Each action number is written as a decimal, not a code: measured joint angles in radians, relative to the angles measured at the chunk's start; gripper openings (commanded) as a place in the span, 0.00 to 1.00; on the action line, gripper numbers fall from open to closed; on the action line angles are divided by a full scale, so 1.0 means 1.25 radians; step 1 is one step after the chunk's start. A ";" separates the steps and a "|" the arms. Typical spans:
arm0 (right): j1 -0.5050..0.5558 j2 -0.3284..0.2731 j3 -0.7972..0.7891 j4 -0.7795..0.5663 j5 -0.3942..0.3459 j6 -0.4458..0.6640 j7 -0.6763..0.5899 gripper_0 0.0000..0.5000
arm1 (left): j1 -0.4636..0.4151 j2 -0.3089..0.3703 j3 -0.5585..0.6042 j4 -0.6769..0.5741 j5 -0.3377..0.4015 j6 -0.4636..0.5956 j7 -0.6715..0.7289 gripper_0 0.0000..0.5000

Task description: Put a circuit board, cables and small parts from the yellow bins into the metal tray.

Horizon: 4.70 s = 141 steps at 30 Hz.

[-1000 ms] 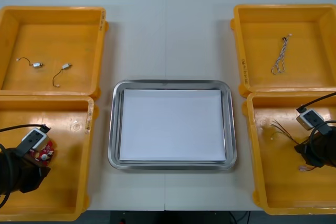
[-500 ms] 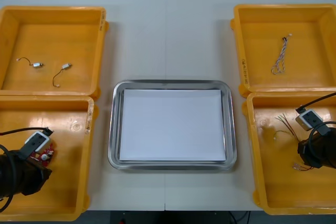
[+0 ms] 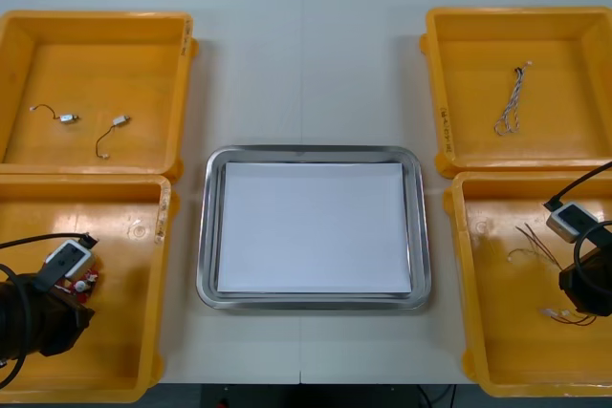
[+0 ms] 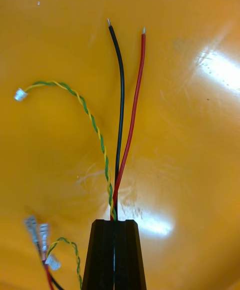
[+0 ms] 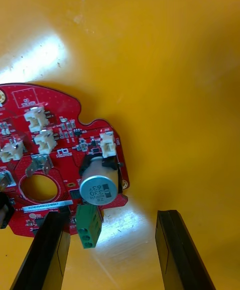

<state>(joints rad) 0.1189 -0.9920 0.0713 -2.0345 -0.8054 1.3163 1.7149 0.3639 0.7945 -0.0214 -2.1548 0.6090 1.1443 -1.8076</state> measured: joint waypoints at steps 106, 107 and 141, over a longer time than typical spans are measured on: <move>-0.534 0.146 0.019 -0.100 -0.216 0.479 0.050 0.00 | -0.632 -0.044 -0.243 -0.207 0.079 0.615 0.585 0.00; -0.539 0.146 0.030 -0.100 -0.210 0.479 0.050 0.00 | -0.637 -0.049 -0.253 -0.207 0.077 0.615 0.586 0.00; -0.555 0.146 0.065 -0.101 -0.196 0.479 0.059 0.00 | -0.734 -0.166 -0.571 -0.046 -0.032 0.550 0.638 0.00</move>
<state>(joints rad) -0.5754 -0.8097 0.1523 -2.1606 -1.0511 1.9154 1.7888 -0.5532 0.5876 -0.7357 -2.2121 0.5684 1.8319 -1.0099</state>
